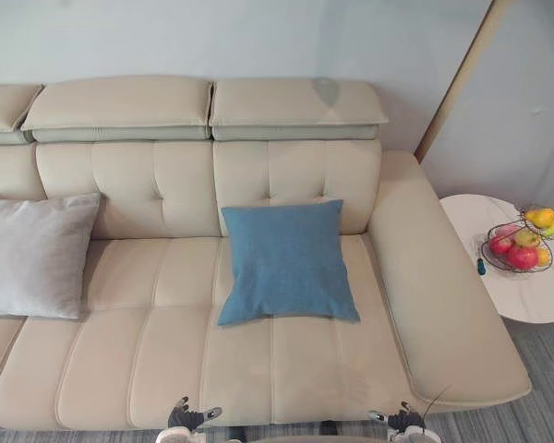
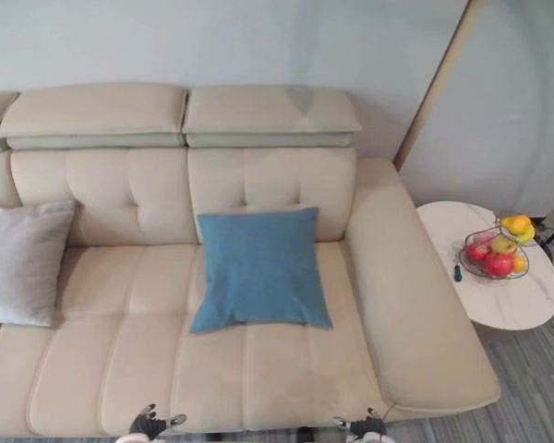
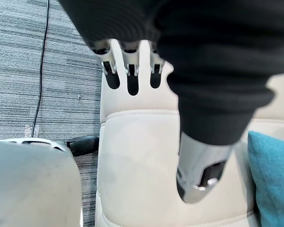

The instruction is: Pick up cushions and gather them together orderly.

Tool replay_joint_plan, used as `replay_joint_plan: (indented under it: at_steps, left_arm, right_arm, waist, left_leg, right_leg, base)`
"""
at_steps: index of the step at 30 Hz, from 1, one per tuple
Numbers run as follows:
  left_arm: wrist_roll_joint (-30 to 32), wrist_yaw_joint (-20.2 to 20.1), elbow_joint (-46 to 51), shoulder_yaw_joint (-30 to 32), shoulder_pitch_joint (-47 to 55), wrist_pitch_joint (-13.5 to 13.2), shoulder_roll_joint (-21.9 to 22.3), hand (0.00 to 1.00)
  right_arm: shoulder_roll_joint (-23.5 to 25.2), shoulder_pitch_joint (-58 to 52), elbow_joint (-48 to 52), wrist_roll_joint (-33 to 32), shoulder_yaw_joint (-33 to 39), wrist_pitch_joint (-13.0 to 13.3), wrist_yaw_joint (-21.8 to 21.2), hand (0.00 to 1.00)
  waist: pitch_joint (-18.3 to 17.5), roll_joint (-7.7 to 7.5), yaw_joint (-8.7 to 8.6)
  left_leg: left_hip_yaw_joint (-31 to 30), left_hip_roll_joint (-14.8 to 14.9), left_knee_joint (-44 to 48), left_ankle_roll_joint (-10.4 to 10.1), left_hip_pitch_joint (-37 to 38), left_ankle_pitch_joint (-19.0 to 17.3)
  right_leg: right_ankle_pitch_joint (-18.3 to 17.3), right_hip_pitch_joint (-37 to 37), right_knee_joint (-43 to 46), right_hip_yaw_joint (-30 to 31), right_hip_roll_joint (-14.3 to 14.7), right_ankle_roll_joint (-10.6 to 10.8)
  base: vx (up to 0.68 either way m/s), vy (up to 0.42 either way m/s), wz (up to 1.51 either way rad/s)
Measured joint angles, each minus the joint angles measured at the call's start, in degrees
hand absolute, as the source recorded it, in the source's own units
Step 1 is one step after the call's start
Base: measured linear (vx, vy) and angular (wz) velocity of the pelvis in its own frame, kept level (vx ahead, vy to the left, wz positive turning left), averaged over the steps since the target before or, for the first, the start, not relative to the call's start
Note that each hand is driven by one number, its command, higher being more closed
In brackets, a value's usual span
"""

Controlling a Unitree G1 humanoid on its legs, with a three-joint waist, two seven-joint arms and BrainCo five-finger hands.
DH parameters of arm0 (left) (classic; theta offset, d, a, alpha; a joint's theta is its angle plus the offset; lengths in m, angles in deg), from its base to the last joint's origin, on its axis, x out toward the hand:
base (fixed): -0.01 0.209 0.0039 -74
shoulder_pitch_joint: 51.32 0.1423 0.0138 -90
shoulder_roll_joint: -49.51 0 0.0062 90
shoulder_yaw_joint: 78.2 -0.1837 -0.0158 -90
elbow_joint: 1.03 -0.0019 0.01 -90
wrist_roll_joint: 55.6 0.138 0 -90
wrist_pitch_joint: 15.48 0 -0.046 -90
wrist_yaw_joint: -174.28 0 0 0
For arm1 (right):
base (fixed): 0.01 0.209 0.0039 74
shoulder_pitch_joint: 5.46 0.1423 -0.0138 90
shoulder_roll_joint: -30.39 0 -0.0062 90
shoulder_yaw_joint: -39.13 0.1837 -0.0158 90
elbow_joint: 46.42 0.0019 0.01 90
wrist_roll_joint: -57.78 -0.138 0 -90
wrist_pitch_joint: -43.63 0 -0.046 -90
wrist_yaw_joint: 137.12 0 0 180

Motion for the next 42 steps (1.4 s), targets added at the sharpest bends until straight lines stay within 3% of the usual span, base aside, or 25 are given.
replay_joint_plan:
  at_steps: [5, 9, 12, 14, 16, 18, 19, 20, 23, 26, 28, 29, 30, 33, 35, 36, 39, 42]
  left_arm:
    - [-0.02, 0.05, -0.1, 0.04, -0.5, 0.07, 0.27, 0.0]
    - [-0.07, 0.21, -0.02, 0.67, -2.27, 0.02, 0.54, 0.0]
    - [-0.06, 0.24, 0.46, 0.75, -4.27, 0.07, 1.26, 0.0]
    - [-0.05, 0.27, 2.47, 1.15, -5.09, -0.03, 1.57, 0.0]
    - [-0.04, 0.28, 3.17, 1.22, -4.75, 0.06, 1.46, 0.0]
    - [-0.05, 0.28, 3.2, 1.12, -3.84, 0.11, 0.28, 0.0]
    - [-0.08, 0.43, 3.18, 1.16, -3.53, 0.26, -0.61, 0.0]
    - [-0.08, 1.19, 3.03, 1.14, -3.82, 0.73, -1.14, 0.0]
    - [-1.24, 1.43, 2.48, 0.23, -3.89, 0.87, 0.5, 0.0]
    - [-1.41, 1.43, 2.47, -1.26, -3.64, 0.8, 1.61, 0.0]
    - [-2.35, 1.46, 2.64, -2.14, -3.42, 0.57, 1.56, 0.0]
    - [-2.57, 1.45, 2.92, -2.16, -3.65, 0.41, 1.61, 0.0]
    - [-2.56, 1.42, 2.87, -1.93, -3.96, 0.46, 1.95, 0.0]
    - [-2.56, 1.39, 2.68, -0.77, -3.74, 0.54, 3.08, 0.0]
    - [-2.92, 1.37, 2.73, 1.7, -3.0, 0.53, 4.17, 0.0]
    - [-3.44, 1.33, 2.71, 3.23, -2.7, 0.63, 4.23, 0.0]
    - [-3.29, 1.32, 2.7, 4.51, -1.46, 0.68, 3.5, 0.0]
    - [-3.23, 1.29, 2.46, 4.5, -1.24, 0.76, 3.35, 0.0]
  right_arm:
    - [0.02, 0.2, 0.1, 0.09, -0.21, -0.07, 0.37, 0.0]
    - [0.16, 2.52, 0.27, 0.82, -2.61, -0.5, 0.64, 0.0]
    - [1.37, 3.52, 2.05, 1.23, -6.56, -0.6, 0.98, 0.0]
    - [1.88, 3.4, 2.96, 0.93, -6.87, -0.48, 1.09, 0.0]
    - [1.81, 2.49, 2.46, 1.69, -6.95, -0.38, 1.11, 0.0]
    - [2.01, 2.25, 2.41, 2.48, -7.48, -0.34, 1.08, 0.0]
    - [2.11, 2.53, 2.4, 2.81, -7.84, -0.28, 1.11, 0.0]
    - [1.54, 3.91, 2.36, 3.0, -8.04, -0.28, 1.18, 0.0]
    - [-0.57, 5.85, 2.39, 3.05, -9.18, -0.32, 1.85, 0.0]
    - [-1.19, 4.89, 2.38, 3.17, -9.47, -0.4, 2.56, 0.0]
    - [-1.46, 4.99, 2.38, 3.35, -9.46, -0.36, 2.76, 0.0]
    - [-1.13, 5.14, 2.39, 3.62, -9.25, -0.34, 2.84, 0.0]
    - [-1.14, 6.08, 2.38, 3.86, -8.4, -0.41, 2.93, 0.0]
    - [-0.58, 3.74, 2.46, 4.13, -6.63, -0.52, 2.98, 0.0]
    - [0.02, 2.5, 2.99, 3.85, -6.01, -0.67, 2.82, 0.0]
    - [0.47, 2.6, 2.88, 4.04, -5.84, -0.71, 2.83, 0.0]
    - [3.42, 1.29, 2.99, 4.1, -4.53, -0.63, 2.73, 0.0]
    - [4.39, 0.73, 4.08, 4.23, -4.66, -0.7, 2.64, 0.0]
  waist:
    - [0.8, 0.26, -0.01]
    - [4.17, -0.13, 0.64]
    - [5.71, -0.58, 1.39]
    - [5.99, -0.76, 0.98]
    - [5.74, -1.12, 1.18]
    - [4.85, -2.27, 1.27]
    - [4.08, -3.49, 1.48]
    - [4.12, -3.54, 2.09]
    - [5.91, 0.03, 2.75]
    - [6.14, 1.92, 2.64]
    - [6.28, 1.82, 2.6]
    - [6.53, 0.99, 2.5]
    - [6.83, 1.45, 2.68]
    - [7.09, 0.99, 2.3]
    - [6.74, 1.64, 2.11]
    - [6.11, 1.41, 2.08]
    - [3.92, -0.77, 1.64]
    - [3.63, -0.92, 1.12]
  left_leg:
    - [2.66, 0.42, 2.89, 0.2, 0.17, -1.99]
    - [8.15, 1.4, 4.85, 0.48, 0.51, -3.29]
    - [11.68, 3.74, 11.85, 3.04, -2.69, -5.64]
    - [11.27, 3.35, 12.26, 2.98, -3.82, -5.88]
    - [9.43, 3.33, 13.1, 2.98, -4.21, -4.7]
    - [8.13, 3.05, 14.74, 2.62, -5.81, -3.74]
    - [7.99, 2.77, 16.11, 2.23, -8.03, -3.13]
    - [8.02, 3.29, 16.75, 1.87, -10.42, -1.4]
    - [7.15, 6.24, 15.68, 0.89, -11.97, 2.34]
    - [5.11, 7.43, 12.07, -0.14, -10.34, 6.25]
    - [3.13, 7.42, 10.19, -1.83, -10.39, 9.8]
    - [0.56, 6.98, 12.41, -1.71, -11.89, 8.58]
    - [-2.09, 6.45, 17.26, -1.01, -12.99, 4.37]
    - [-4.52, 3.07, 28.94, -0.78, -11.19, -7.36]
    - [-6.05, 2.19, 29.71, -0.73, -9.12, -13.52]
    - [-5.13, 1.34, 27.61, -0.25, -8.81, -14.71]
    - [-2.19, -0.71, 23.44, 0.98, -7.8, -13.58]
    - [-1.08, -1.48, 22.31, 1.22, -6.57, -13.69]
  right_leg:
    - [1.02, -0.4, -0.04, 0.51, 0.2, 0.54]
    - [1.9, -4.52, 4.93, 4.54, 1.46, 0.67]
    - [6.06, -8.09, 6.73, 2.26, 1.36, 1.41]
    - [-5.4, -11.6, 25.14, -4.33, -1.47, -0.97]
    - [-11.68, -8.4, 38.82, -6.98, -4.53, 2.03]
    - [-12.78, -4.58, 40.72, -6.19, -6.67, 3.19]
    - [-13.61, -3.12, 37.36, -5.1, -7.22, 4.63]
    - [-16.06, -2.67, 32.55, -4.74, -5.59, 4.14]
    - [-17.03, 0.4, 24.48, -6.37, -1.75, 2.17]
    - [-16.2, 1.13, 23.73, -7.83, 0.31, 0.58]
    - [-16.18, -0.17, 24.38, -8.06, 0.58, -1.77]
    - [-16.81, -1.12, 23.99, -9.14, -0.24, -3.32]
    - [-16.57, -2.19, 24.37, -9.13, -0.79, -3.79]
    - [-15.5, -3.22, 24.86, -6.94, -3.25, -2.67]
    - [-14.95, -4.89, 24.94, -4.71, -2.84, -1.93]
    - [-14.71, -5.99, 24.85, -2.9, -2.81, -1.06]
    - [-10.91, -5.62, 19.92, -0.74, -4.39, -0.13]
    - [-8.42, -4.25, 16.69, -0.03, -4.86, 0.3]
  base:
    - [0.03, -0.008, -0.37]
    - [-0.06, 0.012, -0.69]
    - [-0.2, 0.014, -0.88]
    - [-0.2, -0.016, -0.08]
    - [-0.14, -0.103, 0.42]
    - [-0.09, -0.154, 0.29]
    - [-0.19, -0.304, 0.06]
    - [-0.21, -0.258, -0.1]
    - [-0.26, -0.215, -0.06]
    - [-0.32, -0.172, 0.2]
    - [-0.28, -0.109, -0.01]
    - [-0.24, -0.037, -0.2]
    - [-0.23, 0.014, -0.26]
    - [-0.21, 0.163, -0.26]
    - [-0.14, 0.254, -0.48]
    - [-0.15, 0.289, -0.55]
    - [-0.07, 0.222, -0.43]
    - [0.04, 0.107, -0.23]
